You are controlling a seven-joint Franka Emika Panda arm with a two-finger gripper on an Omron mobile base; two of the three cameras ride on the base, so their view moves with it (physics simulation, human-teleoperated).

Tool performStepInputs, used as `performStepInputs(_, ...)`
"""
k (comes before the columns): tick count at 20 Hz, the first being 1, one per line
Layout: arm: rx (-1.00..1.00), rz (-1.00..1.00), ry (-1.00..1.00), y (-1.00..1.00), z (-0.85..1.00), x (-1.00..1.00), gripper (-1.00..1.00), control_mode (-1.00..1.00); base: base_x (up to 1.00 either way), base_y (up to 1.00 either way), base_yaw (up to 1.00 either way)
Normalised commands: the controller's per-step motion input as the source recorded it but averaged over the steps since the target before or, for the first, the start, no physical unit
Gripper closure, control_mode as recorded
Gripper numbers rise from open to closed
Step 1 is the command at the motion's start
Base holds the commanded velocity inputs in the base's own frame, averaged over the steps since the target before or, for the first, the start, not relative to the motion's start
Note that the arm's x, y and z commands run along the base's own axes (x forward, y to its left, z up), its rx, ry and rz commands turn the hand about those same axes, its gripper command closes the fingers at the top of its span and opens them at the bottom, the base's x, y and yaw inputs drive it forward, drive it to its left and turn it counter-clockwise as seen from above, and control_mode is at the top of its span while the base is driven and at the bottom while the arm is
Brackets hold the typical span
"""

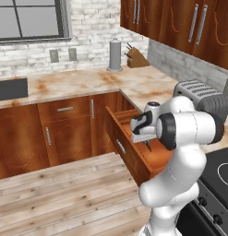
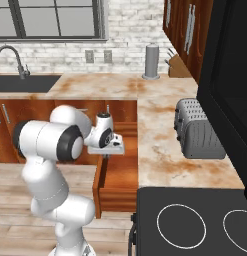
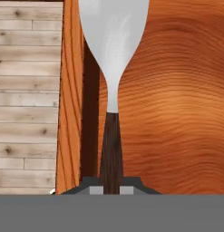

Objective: Organize the utensils by type. Pick up the wooden spoons from the counter and place them in the open cabinet. Then pick up the metallic utensils from the counter and place them in the open drawer.

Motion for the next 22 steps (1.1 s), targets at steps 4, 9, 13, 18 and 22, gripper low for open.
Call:
performStepInputs(4,0.00,0.00,0.00,0.00,-0.40,0.18,1.00,-1.00,0.00,0.00,0.00)
performStepInputs(9,0.00,0.00,0.00,-0.01,-0.34,0.15,1.00,-1.00,0.00,0.00,0.00)
performStepInputs(13,0.00,0.00,0.00,-0.01,-0.28,0.13,1.00,-1.00,0.00,0.00,0.00)
performStepInputs(18,0.00,0.00,0.00,-0.01,-0.27,0.12,1.00,-1.00,0.00,0.00,0.00)
performStepInputs(22,0.00,0.00,0.00,-0.02,-0.28,0.09,1.00,-1.00,0.00,0.00,0.00)
